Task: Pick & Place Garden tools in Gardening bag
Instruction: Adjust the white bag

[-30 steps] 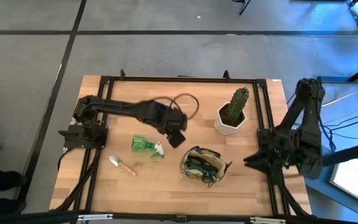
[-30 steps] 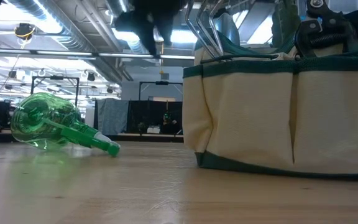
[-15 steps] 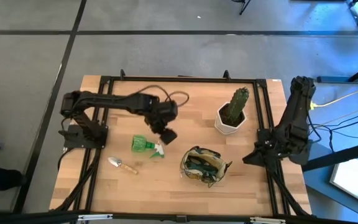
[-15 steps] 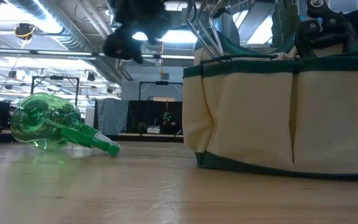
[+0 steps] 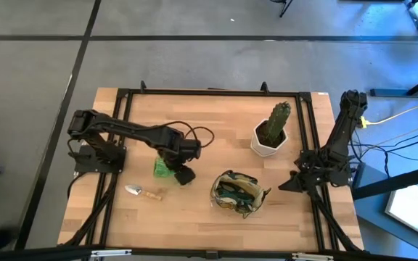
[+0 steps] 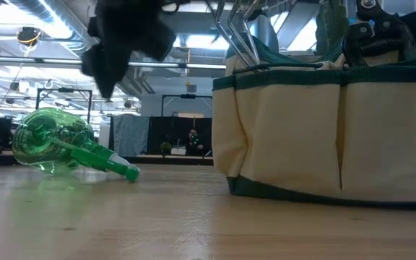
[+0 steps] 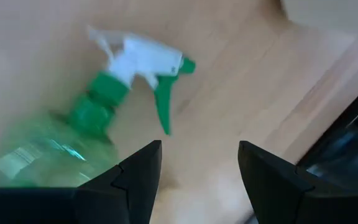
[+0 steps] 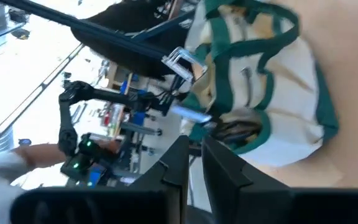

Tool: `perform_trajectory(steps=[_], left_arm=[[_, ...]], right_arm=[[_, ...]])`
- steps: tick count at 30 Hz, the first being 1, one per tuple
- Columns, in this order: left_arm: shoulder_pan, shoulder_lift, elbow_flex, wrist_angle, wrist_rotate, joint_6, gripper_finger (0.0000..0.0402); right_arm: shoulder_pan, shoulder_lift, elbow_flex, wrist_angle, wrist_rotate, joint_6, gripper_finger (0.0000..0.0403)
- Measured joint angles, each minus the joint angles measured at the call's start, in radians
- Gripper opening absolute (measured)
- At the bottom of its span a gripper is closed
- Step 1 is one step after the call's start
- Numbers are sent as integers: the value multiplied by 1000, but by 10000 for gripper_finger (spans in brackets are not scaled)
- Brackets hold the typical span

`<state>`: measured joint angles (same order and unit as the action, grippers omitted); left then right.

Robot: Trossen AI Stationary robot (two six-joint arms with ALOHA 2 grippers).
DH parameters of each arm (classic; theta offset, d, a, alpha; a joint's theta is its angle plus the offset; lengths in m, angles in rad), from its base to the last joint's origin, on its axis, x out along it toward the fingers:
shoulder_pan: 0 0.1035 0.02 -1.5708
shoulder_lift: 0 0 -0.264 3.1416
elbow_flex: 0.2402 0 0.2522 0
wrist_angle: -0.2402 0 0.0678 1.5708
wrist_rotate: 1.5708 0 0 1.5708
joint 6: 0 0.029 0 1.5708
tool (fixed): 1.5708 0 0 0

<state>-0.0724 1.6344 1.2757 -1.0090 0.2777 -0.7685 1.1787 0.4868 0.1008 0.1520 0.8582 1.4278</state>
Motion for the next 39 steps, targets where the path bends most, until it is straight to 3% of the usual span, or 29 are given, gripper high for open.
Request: perform_trajectory(steps=[2, 6, 12, 15, 19, 25, 33, 39], left_arm=[[10, 1, -37, 68, 53, -181, 207], [7, 0, -66, 136, 47, -514, 207], [-25, -1, -63, 234, -146, -328, 203], [-28, -1, -63, 240, -122, -275, 192], [-47, -1, -63, 304, 3, -226, 177], [-115, 0, -63, 473, 89, -215, 160], [-205, 114, -62, 598, 43, -320, 140], [-282, 279, -64, 874, 26, -412, 128]], right_arm=[[-26, 0, -1, -16, -10, 0, 45], [-85, 1, -1, -21, -56, -24, 44], [-175, 1, -1, -89, -68, -47, 44], [-218, 4, -1, -158, -83, 4, 44], [-273, 7, -1, -216, -124, 38, 44], [-341, 25, -1, -159, -285, -6, 44], [-389, 98, -1, -115, -295, -26, 44], [-418, 182, -1, -89, -295, -22, 44]])
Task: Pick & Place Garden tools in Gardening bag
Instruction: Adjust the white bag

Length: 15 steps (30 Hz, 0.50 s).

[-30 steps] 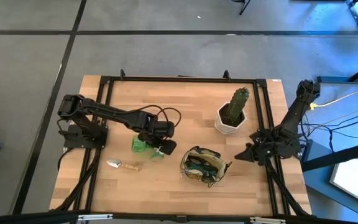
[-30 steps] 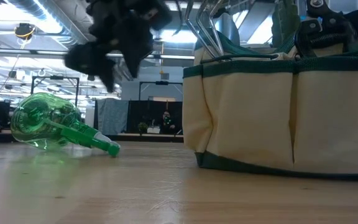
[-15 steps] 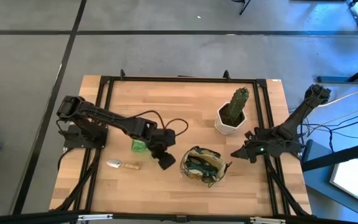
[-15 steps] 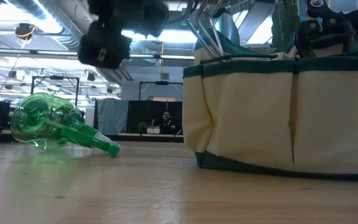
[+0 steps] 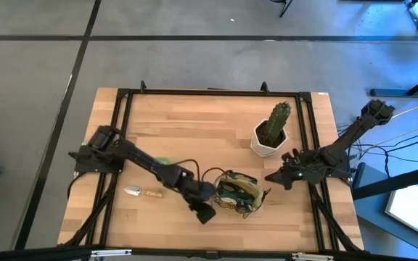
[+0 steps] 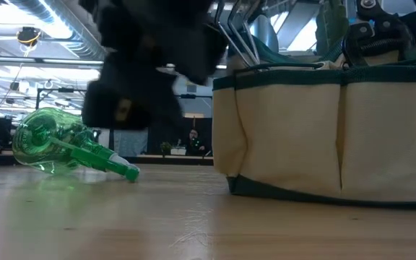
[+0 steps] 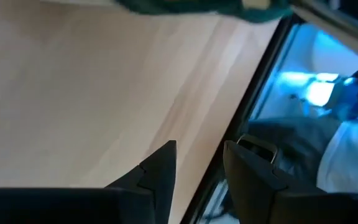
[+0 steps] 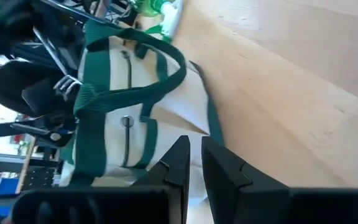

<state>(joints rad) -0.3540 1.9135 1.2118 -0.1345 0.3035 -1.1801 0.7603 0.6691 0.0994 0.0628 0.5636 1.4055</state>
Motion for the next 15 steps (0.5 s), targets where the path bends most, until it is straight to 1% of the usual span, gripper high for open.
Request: perform_trajectory(steps=[2, 5, 10, 15], left_arm=[[-8, 27, 0, 68, -37, -44, 124], [-19, 39, 2, 117, -89, -77, 115], [-13, 40, 2, 103, -138, -69, 96], [7, 40, 2, 94, -233, -65, 81]], right_arm=[[-9, 30, 0, 48, -2, 0, 44], [-24, 76, 0, 123, -30, -3, 44], [-48, 172, 0, 229, -96, -5, 44], [-50, 287, 0, 376, -108, -13, 44]])
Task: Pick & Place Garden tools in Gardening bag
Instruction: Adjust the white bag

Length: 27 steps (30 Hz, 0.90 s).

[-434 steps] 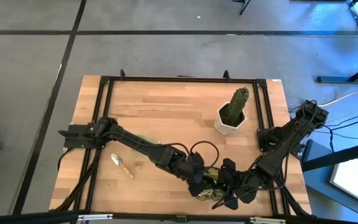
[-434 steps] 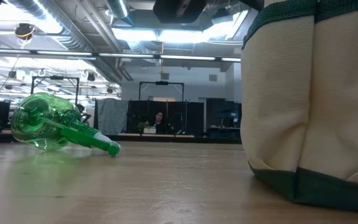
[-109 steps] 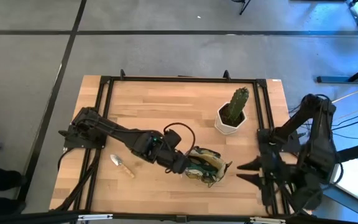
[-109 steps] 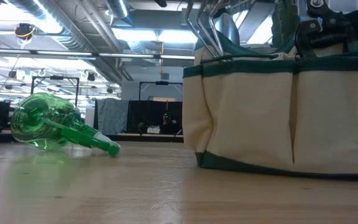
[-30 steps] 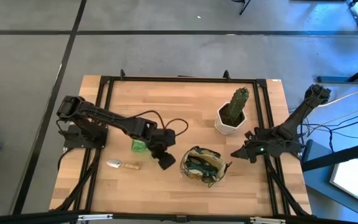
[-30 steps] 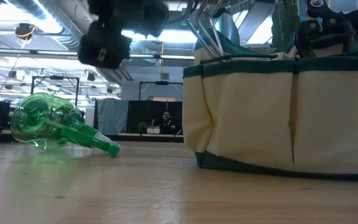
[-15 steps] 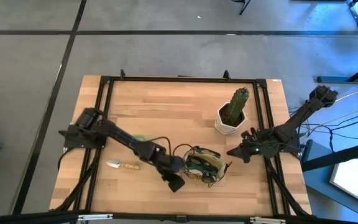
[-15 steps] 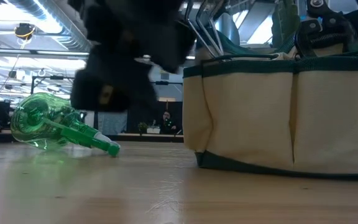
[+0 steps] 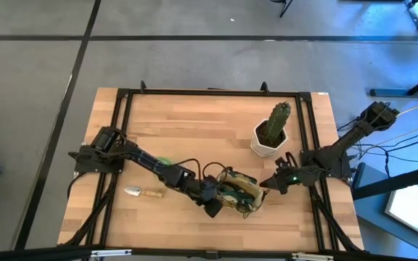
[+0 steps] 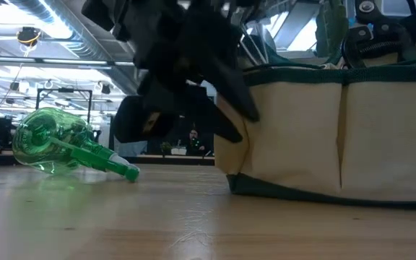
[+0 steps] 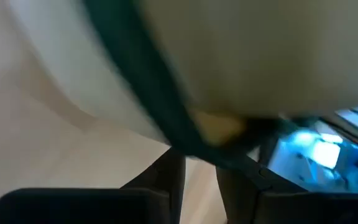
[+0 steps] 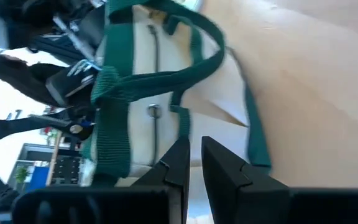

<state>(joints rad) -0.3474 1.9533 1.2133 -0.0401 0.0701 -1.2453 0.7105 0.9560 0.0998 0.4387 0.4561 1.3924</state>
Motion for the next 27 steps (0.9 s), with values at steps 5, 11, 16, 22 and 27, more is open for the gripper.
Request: perform_trajectory(steps=[5, 11, 16, 22, 27], left_arm=[[18, 0, 0, -51, -46, -3, 68], [23, 0, 0, -123, -78, 2, 54], [27, 0, 0, -119, -172, -6, 47], [60, 0, 0, -113, -184, 7, 47], [84, 0, 0, -113, -187, 42, 47]], right_arm=[[-2, 117, 11, 153, -21, -22, 44], [-2, 245, 89, 179, -68, -27, 44], [-2, 337, 173, 174, -122, -58, 44], [-1, 415, 246, 171, -189, -89, 44], [22, 426, 256, 171, -212, -95, 44]])
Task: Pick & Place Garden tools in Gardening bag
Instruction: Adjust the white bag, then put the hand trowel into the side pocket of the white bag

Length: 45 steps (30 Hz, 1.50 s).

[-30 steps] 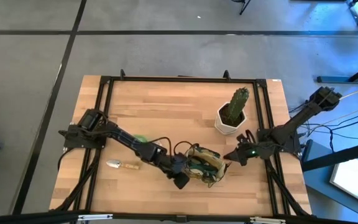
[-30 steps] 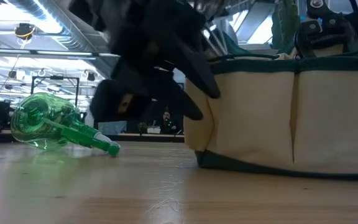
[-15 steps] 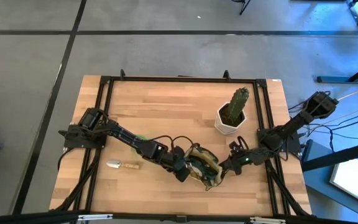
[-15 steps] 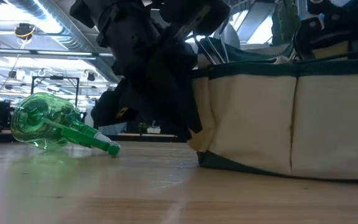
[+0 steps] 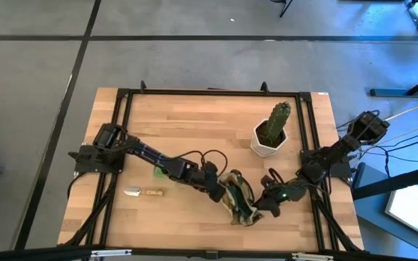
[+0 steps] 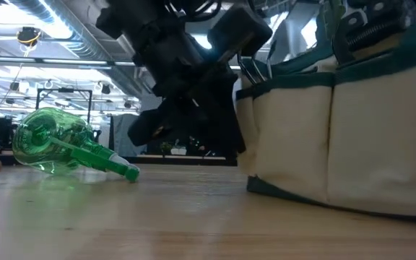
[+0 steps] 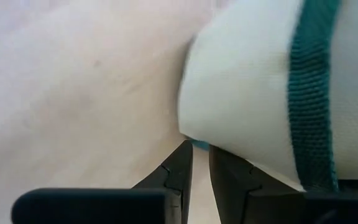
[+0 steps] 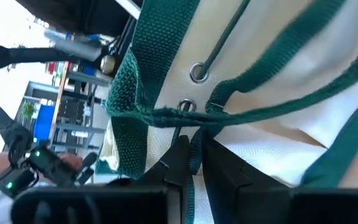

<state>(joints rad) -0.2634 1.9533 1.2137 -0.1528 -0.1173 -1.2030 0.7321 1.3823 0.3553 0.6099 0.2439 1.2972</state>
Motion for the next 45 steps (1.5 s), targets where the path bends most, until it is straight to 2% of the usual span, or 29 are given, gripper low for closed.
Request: perform_trajectory(steps=[8, 15, 19, 23, 25, 31, 36, 40, 43, 45], left_arm=[[76, 0, 0, 43, 5, 82, 47], [116, -4, 0, 62, 109, 141, 47], [89, -61, 0, -81, 131, 188, 47], [67, -154, -1, -306, 78, 193, 47], [68, -202, -1, -368, 66, 193, 48], [76, -305, -1, -378, 98, 196, 57], [76, -362, 0, -383, 157, 196, 60], [72, -389, 0, -382, 265, 171, 52], [48, -399, 0, -380, 315, 92, 45], [26, -400, 0, -366, 309, 17, 40]], right_arm=[[50, 0, 0, 8, 18, 4, 44], [50, 0, 0, 25, 32, 4, 44], [62, 0, 0, 28, 36, -2, 44], [88, 0, 0, 31, 36, -11, 44], [104, 0, 0, 32, 36, -11, 44], [134, 0, 0, 35, 40, -13, 44], [125, -32, 0, -43, -51, -45, 44], [125, -92, 0, -125, -91, -53, 44], [124, -157, 0, -215, -91, -51, 44], [119, -205, 0, -276, -80, -29, 44]])
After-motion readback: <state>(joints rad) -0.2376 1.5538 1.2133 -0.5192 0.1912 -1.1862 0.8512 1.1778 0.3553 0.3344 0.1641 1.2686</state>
